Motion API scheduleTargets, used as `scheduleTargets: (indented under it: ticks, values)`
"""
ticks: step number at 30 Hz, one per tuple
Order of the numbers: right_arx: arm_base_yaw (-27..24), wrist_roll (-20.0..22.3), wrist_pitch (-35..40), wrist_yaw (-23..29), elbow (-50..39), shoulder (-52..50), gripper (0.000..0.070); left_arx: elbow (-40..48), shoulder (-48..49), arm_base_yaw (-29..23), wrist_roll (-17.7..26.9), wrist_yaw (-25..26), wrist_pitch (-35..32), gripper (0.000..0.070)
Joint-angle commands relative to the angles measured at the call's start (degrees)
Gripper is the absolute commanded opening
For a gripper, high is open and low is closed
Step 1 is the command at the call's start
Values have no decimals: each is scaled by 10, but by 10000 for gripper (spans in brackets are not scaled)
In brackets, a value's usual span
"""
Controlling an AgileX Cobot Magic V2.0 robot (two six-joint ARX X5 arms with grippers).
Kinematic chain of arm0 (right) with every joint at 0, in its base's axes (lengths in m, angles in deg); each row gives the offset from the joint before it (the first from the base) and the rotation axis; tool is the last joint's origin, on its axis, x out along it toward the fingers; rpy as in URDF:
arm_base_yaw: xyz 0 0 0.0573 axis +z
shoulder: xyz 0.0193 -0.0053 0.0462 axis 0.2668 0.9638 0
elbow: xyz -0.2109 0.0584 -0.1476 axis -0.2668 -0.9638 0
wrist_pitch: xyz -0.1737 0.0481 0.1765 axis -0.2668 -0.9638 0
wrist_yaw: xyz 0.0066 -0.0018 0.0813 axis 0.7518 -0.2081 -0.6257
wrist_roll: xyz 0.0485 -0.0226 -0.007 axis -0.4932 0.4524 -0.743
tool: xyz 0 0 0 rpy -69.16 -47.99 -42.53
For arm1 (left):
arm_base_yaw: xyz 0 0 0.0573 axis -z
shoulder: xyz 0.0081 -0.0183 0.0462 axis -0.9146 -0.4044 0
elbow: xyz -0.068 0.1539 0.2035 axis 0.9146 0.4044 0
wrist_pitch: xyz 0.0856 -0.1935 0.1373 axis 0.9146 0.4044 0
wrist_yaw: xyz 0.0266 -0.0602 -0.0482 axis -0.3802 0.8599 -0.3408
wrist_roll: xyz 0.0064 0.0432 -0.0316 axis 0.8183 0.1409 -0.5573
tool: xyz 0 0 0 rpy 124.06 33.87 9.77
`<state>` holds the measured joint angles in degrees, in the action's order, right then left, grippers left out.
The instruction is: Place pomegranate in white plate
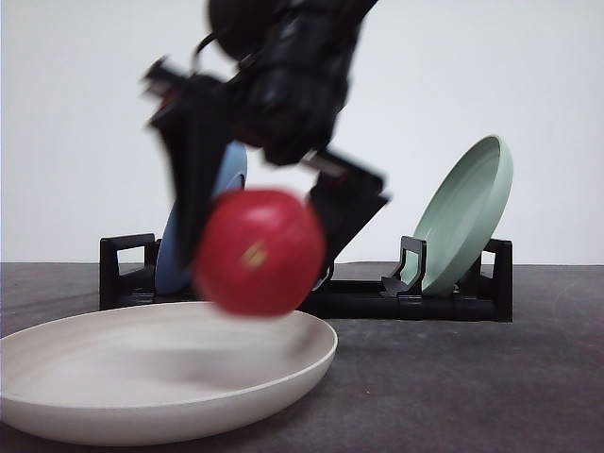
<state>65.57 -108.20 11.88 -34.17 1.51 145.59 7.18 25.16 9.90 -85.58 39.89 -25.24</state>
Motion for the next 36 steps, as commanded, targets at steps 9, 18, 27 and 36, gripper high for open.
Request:
scheduleTargets:
  ticks: [9,18,27,36]
  values:
    - [32,-3,71,5,14,60,469,-10,-1,9,-6,-15,-6,636]
    - [38,5,87,4,14,60,618,-10,-1,9,-7,-27,-6,636]
    - [33,22,83,5,21,37,700,-10,-1,9,-7,-30,-6,636]
    - [23,42,44,45,40,-95,700,-10,-1,9,-7,-30,-6,636]
